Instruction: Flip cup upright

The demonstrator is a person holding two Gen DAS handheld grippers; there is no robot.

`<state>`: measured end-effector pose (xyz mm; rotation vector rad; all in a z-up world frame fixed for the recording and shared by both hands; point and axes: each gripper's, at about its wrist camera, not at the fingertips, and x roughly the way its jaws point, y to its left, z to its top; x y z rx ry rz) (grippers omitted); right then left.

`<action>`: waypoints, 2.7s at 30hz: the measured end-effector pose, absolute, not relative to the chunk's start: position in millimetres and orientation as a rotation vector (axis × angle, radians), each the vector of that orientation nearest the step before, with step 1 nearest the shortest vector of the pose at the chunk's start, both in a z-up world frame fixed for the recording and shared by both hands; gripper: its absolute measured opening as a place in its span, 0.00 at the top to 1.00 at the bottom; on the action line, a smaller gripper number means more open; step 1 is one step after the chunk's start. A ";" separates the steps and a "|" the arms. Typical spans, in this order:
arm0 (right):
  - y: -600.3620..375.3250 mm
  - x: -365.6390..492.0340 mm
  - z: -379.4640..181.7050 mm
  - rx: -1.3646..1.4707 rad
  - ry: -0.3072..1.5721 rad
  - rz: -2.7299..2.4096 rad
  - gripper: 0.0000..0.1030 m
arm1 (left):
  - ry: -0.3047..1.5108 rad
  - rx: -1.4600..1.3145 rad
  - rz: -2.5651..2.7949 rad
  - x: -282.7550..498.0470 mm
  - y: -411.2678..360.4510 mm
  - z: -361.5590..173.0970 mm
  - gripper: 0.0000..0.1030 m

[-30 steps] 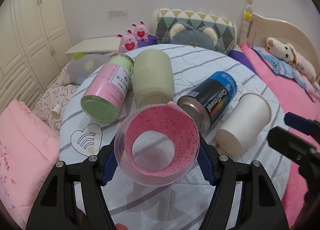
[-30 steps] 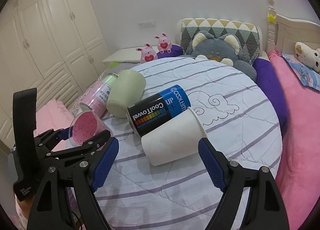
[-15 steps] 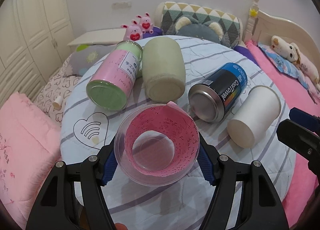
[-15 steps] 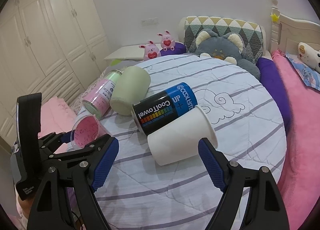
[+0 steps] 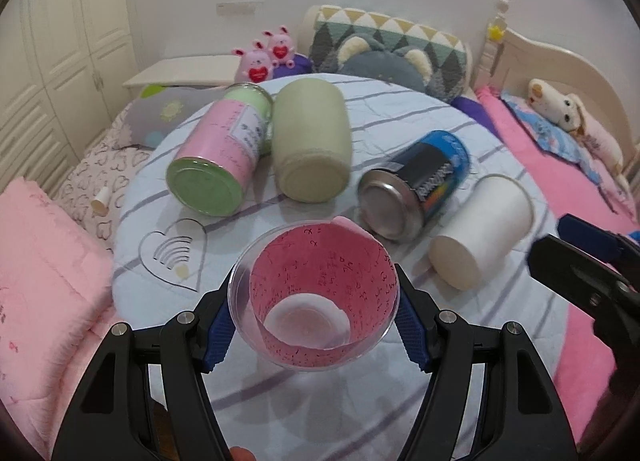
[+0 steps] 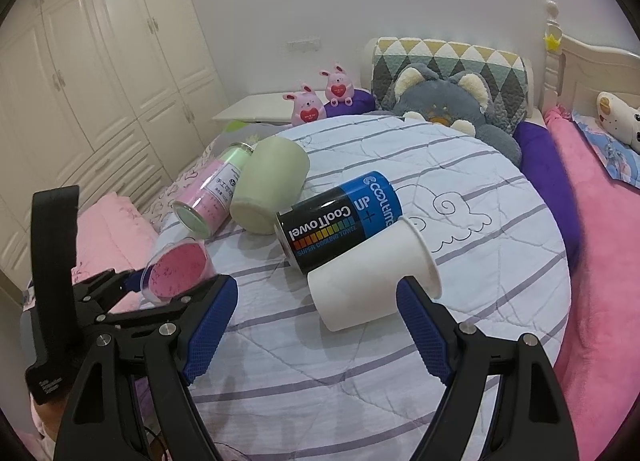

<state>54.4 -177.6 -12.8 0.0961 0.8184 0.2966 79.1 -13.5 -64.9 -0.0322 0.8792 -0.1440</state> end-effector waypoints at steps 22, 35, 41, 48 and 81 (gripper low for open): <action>-170.7 47.5 -13.5 0.086 0.827 0.301 0.19 | 0.888 -0.017 -0.137 69.0 -11.3 -69.7 0.07; -164.4 30.8 1.9 0.074 0.787 0.306 0.19 | 0.820 0.019 -0.104 43.2 -8.1 -48.4 0.06; -168.8 17.1 10.7 0.069 0.736 0.304 0.19 | 0.688 0.062 0.026 13.0 -5.6 -29.1 0.01; -174.6 -3.2 18.1 0.043 0.657 0.309 0.19 | 0.608 0.057 0.041 -15.8 -10.4 -22.7 0.01; -198.0 -24.2 15.1 0.039 0.576 0.317 0.19 | 0.627 0.049 0.042 -35.6 -29.9 -26.1 0.00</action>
